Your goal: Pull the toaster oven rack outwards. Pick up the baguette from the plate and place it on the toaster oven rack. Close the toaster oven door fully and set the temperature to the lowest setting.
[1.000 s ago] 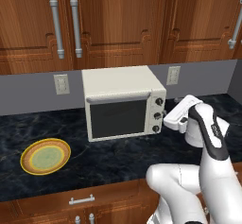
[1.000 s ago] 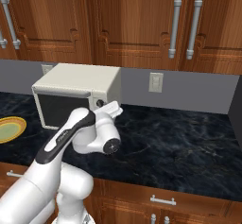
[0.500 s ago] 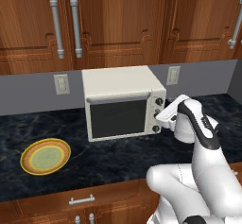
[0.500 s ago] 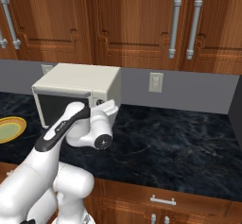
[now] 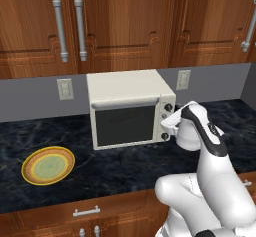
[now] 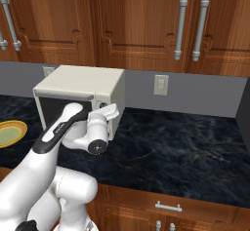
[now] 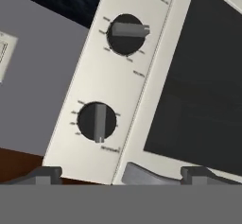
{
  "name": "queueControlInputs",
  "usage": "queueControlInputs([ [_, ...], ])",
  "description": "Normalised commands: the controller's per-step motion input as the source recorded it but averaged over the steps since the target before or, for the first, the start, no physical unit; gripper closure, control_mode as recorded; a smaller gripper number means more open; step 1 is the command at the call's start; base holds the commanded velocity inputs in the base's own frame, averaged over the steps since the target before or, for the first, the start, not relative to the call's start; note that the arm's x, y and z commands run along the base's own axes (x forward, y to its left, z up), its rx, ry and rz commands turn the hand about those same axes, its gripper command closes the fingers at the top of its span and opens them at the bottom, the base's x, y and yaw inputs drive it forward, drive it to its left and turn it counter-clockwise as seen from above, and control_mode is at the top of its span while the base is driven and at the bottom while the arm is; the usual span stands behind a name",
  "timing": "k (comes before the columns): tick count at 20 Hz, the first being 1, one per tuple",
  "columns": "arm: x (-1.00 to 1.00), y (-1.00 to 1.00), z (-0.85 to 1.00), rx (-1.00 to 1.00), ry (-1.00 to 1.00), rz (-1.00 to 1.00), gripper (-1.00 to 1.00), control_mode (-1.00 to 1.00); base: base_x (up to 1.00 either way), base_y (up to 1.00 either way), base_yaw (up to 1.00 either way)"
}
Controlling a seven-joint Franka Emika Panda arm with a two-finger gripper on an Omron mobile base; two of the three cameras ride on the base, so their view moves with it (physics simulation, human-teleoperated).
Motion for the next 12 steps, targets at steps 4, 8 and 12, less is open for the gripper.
queueControlInputs([
  [4, 0.0, 0.0, -0.09, 0.01, 0.0, -0.07, -1.0, -1.0, 0.0, 0.0, 0.0],
  [8, 0.0, -0.06, -0.17, 0.03, 0.0, -0.07, -1.0, -1.0, 0.0, 0.0, 0.0],
  [12, 0.0, -0.18, -0.1, 0.07, 0.0, -0.07, -1.0, -1.0, 0.0, 0.0, 0.0],
])
